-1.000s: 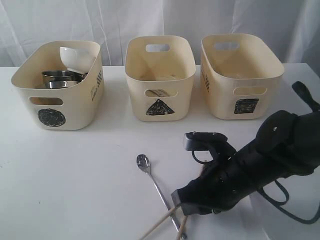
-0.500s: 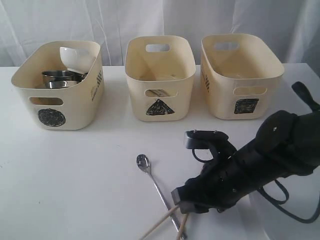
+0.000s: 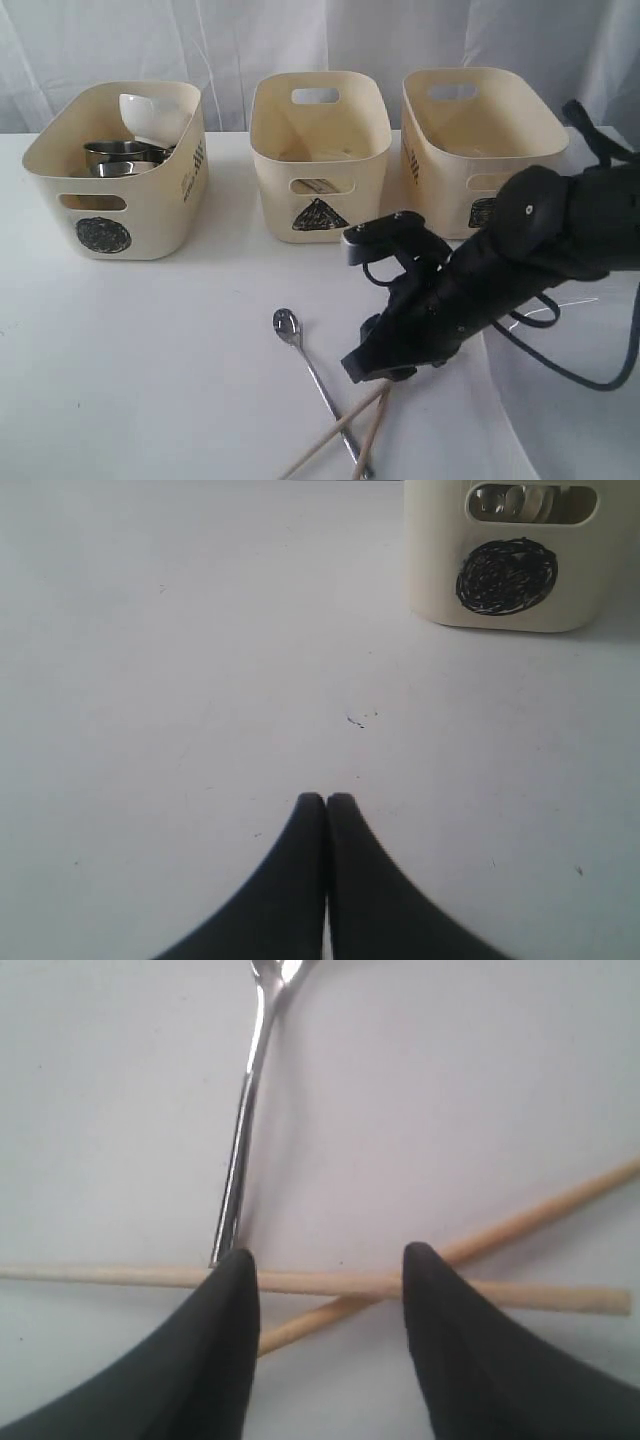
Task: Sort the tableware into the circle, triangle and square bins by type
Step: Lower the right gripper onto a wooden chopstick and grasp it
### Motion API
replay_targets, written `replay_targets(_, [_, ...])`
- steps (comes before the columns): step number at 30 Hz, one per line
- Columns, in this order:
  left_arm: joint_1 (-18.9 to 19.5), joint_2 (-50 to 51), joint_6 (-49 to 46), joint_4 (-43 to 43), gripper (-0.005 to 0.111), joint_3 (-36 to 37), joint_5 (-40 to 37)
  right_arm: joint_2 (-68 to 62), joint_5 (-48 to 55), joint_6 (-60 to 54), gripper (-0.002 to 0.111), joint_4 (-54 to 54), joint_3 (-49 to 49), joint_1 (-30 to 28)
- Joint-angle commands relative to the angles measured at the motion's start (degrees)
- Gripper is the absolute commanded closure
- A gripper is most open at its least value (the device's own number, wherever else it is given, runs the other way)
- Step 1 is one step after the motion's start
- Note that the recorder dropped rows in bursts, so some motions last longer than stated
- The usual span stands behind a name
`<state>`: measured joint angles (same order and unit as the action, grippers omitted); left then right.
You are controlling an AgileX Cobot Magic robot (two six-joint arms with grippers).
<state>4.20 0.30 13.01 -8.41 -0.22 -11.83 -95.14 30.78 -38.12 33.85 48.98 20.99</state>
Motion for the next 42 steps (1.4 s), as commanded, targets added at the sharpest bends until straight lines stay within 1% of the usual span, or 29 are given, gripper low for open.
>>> replay_targets(1, [-0.28,-0.30,0.10,0.46,0.107,0.22,0.25,0.09,2.27,-16.22,0.064,-2.78,2.59,-0.36])
replay_targets(2, [-0.28,-0.30,0.10,0.46,0.107,0.22,0.25,0.09,2.42,-21.82,0.064,-2.78,2.71,-0.36])
replay_targets(4, [-0.28,-0.30,0.10,0.46,0.107,0.22,0.25,0.09,2.55,-37.11,0.064,-2.78,2.71,-0.36])
replay_targets(6, [-0.28,-0.30,0.10,0.46,0.107,0.22,0.25,0.09,2.45,-48.18,0.064,-2.78,2.75,-0.36])
replay_targets(8, [-0.28,-0.30,0.10,0.46,0.107,0.22,0.25,-0.28,1.50,-54.92,0.064,-2.47,2.85,-0.36])
replay_targets(13, [-0.28,-0.30,0.10,0.46,0.107,0.22,0.25,-3.49,2.40,-56.38,0.064,1.17,2.85,0.03])
replay_targets(25, [-0.28,-0.30,0.10,0.46,0.107,0.22,0.25,-4.90,3.84,-56.38,0.064,1.23,2.85,4.87])
replay_targets(34, [-0.28,-0.30,0.10,0.46,0.107,0.22,0.25,-8.53,3.32,-56.38,0.064,0.43,2.85,4.98])
replay_targets(37, [-0.28,-0.30,0.10,0.46,0.107,0.22,0.25,-8.85,1.69,-55.44,0.065,0.43,2.85,4.98])
replay_targets(39, [-0.28,-0.30,0.10,0.46,0.107,0.22,0.25,-9.18,1.68,-53.95,0.070,0.43,2.85,4.98])
replay_targets(42, [-0.28,-0.30,0.10,0.46,0.107,0.22,0.25,-9.54,1.68,-53.09,0.082,0.43,2.85,4.98])
